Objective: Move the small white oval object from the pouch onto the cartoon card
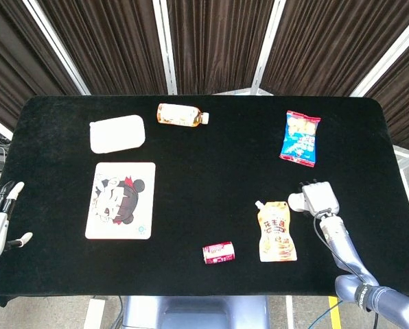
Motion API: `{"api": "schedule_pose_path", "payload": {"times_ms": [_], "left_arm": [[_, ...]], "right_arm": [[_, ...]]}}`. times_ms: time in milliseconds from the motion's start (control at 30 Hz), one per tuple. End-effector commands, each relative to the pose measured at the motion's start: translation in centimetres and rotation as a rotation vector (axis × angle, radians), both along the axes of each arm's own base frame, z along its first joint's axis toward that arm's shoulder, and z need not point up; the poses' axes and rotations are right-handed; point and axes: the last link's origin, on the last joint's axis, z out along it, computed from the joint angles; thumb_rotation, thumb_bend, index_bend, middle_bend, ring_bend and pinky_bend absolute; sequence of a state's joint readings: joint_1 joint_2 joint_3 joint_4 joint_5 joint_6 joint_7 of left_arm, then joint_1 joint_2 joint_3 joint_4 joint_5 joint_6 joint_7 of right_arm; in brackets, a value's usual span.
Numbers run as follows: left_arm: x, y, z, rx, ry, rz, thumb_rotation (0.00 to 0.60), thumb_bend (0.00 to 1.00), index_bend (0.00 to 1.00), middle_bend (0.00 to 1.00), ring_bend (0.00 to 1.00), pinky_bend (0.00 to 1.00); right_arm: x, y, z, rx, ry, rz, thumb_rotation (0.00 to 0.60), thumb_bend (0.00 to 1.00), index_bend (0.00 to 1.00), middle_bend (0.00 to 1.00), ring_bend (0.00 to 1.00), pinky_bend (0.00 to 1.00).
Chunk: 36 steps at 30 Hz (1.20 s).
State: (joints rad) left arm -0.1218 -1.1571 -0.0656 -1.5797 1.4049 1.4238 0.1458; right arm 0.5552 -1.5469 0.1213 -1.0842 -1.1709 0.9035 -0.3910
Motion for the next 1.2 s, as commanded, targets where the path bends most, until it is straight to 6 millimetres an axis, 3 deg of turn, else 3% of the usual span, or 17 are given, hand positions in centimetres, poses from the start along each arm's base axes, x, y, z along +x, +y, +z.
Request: {"api": "schedule_pose_path", "payload": {"times_ms": [33, 267, 567, 833, 1200], "left_arm": [[0.0, 0.0, 0.0, -0.002, -0.002, -0.001, 0.600, 0.00, 0.00, 0.00, 0.00, 0.00], [-0.1, 0.2, 0.0, -0.005, -0.017, 0.005, 0.600, 0.00, 0.00, 0.00, 0.00, 0.00], [-0.3, 0.9, 0.0, -0.018, -0.029, 0.022, 0.600, 0.00, 0.00, 0.00, 0.00, 0.00], [0.1, 0.3, 0.4, -0.003, -0.028, 0.011, 0.600, 0.00, 0.00, 0.00, 0.00, 0.00], [-0.8, 0.5, 0.7, -0.008, -0.036, 0.046, 0.600, 0.00, 0.00, 0.00, 0.00, 0.00]], "right_arm": [[0.6, -0.2, 0.0, 0.009, 0.018, 0.047, 0.600, 0.35, 0.45, 0.55, 0.41, 0.63], [3.3, -0.2, 1.1, 0.037, 0.016, 0.206, 0.600, 0.40, 0.45, 0.55, 0.41, 0.64], [11.2, -1.4, 1.4, 0.196, 0.081, 0.623, 0.600, 0.42, 0.46, 0.55, 0.42, 0.64], [18.4, -1.1, -1.9, 0.405, 0.174, 1.039, 0.600, 0.48, 0.46, 0.57, 0.42, 0.65], [22.8, -0.5, -6.8, 0.562, 0.296, 1.270, 0.600, 0.52, 0.46, 0.57, 0.42, 0.64]]}}
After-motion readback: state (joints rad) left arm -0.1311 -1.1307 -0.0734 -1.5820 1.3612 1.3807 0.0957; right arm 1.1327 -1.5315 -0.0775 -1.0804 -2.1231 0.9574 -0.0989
